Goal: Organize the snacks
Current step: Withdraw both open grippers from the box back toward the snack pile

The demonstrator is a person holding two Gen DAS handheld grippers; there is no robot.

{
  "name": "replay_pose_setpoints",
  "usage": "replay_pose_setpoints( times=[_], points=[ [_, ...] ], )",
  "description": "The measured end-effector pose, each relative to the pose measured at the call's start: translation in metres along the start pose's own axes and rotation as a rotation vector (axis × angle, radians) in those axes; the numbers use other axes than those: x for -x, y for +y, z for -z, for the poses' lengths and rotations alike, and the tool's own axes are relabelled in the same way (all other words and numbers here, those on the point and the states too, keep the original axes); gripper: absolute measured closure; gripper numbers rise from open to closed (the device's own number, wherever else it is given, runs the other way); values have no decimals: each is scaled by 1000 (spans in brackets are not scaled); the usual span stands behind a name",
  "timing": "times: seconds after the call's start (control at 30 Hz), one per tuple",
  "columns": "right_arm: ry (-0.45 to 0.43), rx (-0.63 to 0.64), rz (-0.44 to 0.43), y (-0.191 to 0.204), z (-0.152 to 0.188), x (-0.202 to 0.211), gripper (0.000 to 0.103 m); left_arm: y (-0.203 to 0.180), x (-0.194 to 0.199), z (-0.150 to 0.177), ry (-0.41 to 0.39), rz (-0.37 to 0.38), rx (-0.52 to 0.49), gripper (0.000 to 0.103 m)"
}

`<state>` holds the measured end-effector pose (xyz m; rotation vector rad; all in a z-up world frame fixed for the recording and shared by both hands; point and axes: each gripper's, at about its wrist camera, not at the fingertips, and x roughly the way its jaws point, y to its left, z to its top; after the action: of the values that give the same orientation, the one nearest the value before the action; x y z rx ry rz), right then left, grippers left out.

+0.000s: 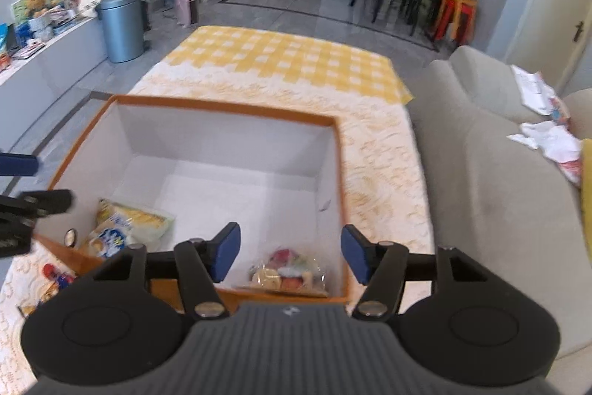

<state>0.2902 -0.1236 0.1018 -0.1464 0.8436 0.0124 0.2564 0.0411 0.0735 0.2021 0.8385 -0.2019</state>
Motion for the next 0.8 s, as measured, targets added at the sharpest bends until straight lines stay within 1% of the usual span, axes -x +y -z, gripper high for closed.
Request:
replay_pose_setpoints(
  times=[0.1,0.17,0.23,0.3,0.37,0.43,0.5,0.57,0.6,0.63,0.67,0.7,0.8],
  points=[
    [17,-25,37,-12,-1,-1,43,11,-6,0,13,-25,30,36],
    [22,-42,49,-20,0,-3,43,20,-12,2,30,-16,64,36],
    [40,-55,62,-27,4,-9,48,29,-21,7,58,24,116,36],
    [72,-80,61,-34,8,-17,57,35,-31,11,87,64,157,36],
    [103,-116,38,-40,13,-27,58,36,-39,15,103,70,170,36],
    [125,-153,19,-45,18,-34,64,36,-43,19,114,68,169,37],
    [150,-185,-8,-49,24,-43,76,35,-46,21,127,69,173,48],
    [151,-220,-35,-50,27,-48,80,34,-46,25,138,68,174,65],
    [149,-234,-48,-51,28,-50,87,33,-46,26,142,68,173,67],
    [150,-247,-58,-51,29,-50,91,32,-46,27,144,67,172,71],
    [152,-250,-49,-49,30,-50,94,32,-46,26,145,63,172,72],
    [155,-248,-36,-48,29,-49,99,32,-46,27,146,62,175,72],
    [176,-277,-38,-49,30,-47,101,37,-44,28,155,80,208,72]
  ],
)
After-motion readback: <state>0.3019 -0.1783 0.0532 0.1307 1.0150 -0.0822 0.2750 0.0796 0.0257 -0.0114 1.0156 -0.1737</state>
